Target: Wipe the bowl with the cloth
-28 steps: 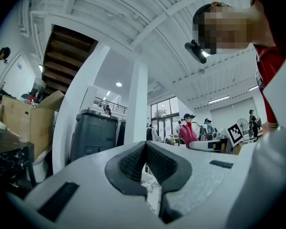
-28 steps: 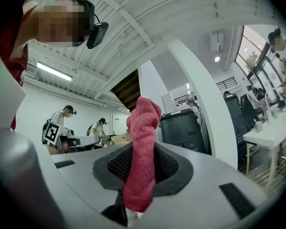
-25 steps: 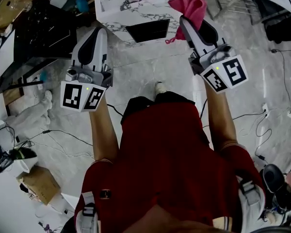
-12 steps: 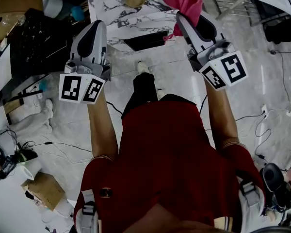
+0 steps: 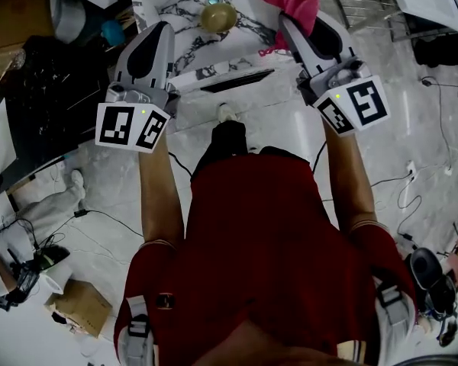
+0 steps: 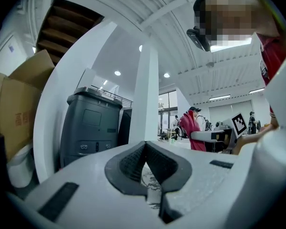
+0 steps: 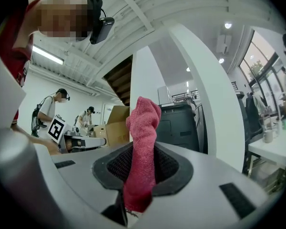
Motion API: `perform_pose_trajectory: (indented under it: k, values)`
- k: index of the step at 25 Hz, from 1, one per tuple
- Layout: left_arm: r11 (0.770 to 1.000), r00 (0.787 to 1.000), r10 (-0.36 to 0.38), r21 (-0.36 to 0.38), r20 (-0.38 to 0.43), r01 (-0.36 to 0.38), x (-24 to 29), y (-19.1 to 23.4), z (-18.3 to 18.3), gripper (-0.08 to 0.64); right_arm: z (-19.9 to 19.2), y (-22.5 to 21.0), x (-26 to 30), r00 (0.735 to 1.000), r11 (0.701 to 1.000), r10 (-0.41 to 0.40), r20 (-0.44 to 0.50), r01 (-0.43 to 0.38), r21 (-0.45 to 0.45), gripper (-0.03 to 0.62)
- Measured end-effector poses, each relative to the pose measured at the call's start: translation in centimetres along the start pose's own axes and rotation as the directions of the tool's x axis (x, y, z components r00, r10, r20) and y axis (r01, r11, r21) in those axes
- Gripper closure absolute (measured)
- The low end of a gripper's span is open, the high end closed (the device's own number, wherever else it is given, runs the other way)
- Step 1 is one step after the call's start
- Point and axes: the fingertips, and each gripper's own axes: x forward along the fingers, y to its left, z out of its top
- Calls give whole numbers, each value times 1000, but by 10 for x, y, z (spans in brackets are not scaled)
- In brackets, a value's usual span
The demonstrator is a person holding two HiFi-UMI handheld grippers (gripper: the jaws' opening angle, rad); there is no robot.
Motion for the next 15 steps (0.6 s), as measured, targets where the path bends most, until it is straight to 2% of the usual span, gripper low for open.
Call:
perform_pose_trajectory:
  k: [7, 15]
  values:
    - [998, 997, -52, -49, -55, 49, 49, 43, -31, 554, -24, -20, 62, 998, 999, -25, -55, 24, -29, 500]
    - [990, 983, -53, -139, -176, 28, 86, 79, -80, 552, -60, -31, 103, 986, 995, -24, -165, 7, -100, 500]
